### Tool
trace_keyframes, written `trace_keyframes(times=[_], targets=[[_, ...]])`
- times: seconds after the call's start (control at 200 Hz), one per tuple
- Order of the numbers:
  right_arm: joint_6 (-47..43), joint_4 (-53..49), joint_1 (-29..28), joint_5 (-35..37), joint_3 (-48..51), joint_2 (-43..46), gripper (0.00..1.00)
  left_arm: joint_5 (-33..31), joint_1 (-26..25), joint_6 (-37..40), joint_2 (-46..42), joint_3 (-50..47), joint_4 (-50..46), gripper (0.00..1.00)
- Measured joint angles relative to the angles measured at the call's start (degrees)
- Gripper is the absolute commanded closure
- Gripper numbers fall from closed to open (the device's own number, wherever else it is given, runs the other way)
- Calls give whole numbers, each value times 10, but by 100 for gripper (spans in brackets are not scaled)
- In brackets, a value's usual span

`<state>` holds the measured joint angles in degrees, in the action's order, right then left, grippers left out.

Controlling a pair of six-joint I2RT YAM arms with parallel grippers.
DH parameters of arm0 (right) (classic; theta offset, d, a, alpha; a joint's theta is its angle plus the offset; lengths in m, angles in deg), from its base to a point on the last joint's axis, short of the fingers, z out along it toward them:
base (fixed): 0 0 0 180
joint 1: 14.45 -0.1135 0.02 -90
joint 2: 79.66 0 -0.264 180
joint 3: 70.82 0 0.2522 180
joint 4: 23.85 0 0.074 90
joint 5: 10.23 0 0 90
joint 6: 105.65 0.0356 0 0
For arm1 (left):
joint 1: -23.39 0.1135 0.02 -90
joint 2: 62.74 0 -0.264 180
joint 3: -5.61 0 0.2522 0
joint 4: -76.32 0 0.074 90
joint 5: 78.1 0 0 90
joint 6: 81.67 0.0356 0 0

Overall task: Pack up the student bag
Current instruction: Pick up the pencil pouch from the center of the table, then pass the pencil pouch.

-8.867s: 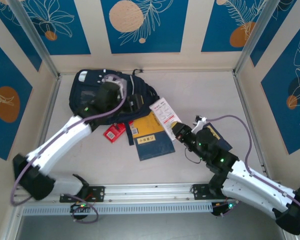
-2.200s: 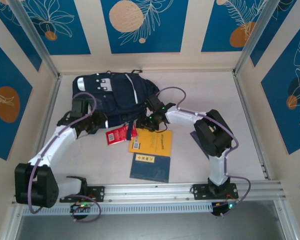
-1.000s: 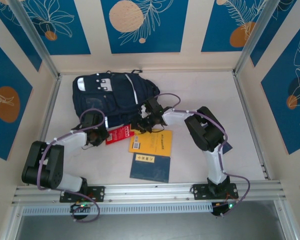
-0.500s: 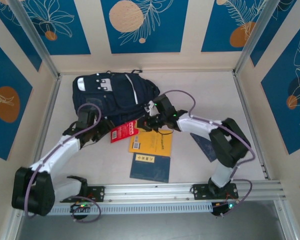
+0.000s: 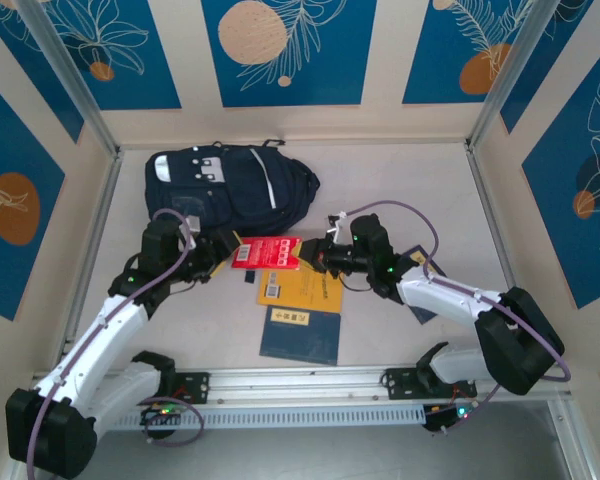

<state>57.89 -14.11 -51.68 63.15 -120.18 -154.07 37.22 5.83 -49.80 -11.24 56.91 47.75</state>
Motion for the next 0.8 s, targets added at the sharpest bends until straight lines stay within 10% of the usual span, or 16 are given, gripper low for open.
trace_keyframes(times=[0.8], targets=[[69, 97, -62, 150, 71, 118, 100, -18, -73, -61, 33, 8, 84, 21]])
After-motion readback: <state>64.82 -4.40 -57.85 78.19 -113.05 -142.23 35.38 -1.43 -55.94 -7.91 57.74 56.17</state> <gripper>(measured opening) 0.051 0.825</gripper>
